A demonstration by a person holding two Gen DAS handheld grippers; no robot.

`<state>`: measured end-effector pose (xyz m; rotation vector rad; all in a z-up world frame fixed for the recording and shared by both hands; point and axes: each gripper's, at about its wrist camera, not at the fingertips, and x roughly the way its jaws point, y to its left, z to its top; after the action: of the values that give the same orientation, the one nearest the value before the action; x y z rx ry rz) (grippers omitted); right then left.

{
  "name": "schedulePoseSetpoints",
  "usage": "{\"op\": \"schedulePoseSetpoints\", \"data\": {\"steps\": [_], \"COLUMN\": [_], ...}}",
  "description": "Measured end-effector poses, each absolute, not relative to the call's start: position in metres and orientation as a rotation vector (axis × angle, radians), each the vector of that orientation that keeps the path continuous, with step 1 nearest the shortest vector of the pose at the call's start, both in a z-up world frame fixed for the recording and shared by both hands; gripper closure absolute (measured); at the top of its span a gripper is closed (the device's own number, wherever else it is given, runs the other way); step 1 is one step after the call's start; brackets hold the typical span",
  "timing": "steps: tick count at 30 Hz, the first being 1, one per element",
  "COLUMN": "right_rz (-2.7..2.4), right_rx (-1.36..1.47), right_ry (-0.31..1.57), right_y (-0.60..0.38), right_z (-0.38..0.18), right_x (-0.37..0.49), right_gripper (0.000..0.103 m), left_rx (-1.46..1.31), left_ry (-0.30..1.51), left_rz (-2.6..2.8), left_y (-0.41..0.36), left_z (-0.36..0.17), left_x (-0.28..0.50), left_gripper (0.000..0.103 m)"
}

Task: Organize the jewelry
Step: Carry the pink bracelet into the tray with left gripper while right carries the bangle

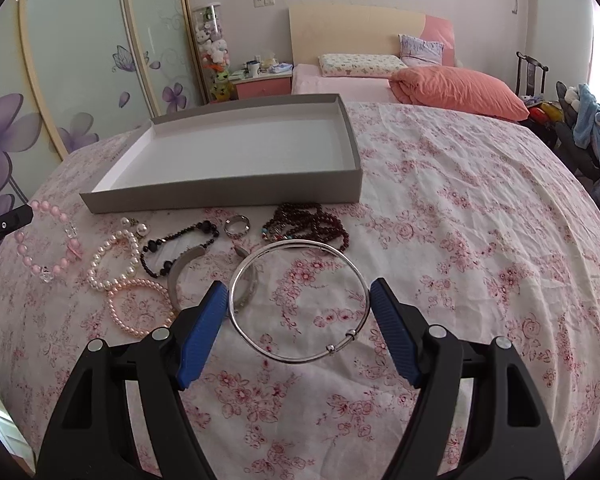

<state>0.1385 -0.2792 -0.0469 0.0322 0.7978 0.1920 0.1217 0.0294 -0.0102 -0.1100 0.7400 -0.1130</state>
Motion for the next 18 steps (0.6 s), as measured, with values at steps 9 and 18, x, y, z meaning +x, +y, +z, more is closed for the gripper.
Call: {"op": "schedulePoseSetpoints", "data": {"steps": [9, 18], "right_rz": [0.23, 0.234], "right_rx": [0.024, -0.009], "right_ry": [0.682, 0.559], "right_y": [-0.26, -0.242], "right_z": [-0.02, 0.007], "right_x": [0.134, 0.139], "right_gripper": [0.03, 0.03], "left_rx": [-0.153, -0.14], "left_ry": [0.675, 0.615], "left_rz": [-0.138, -0.161], "left_y": [0.02, -0.002], "left_z": [0.008, 0.025], "left_x": [0.118, 0.126], "left_gripper": [0.08, 0.08]}}
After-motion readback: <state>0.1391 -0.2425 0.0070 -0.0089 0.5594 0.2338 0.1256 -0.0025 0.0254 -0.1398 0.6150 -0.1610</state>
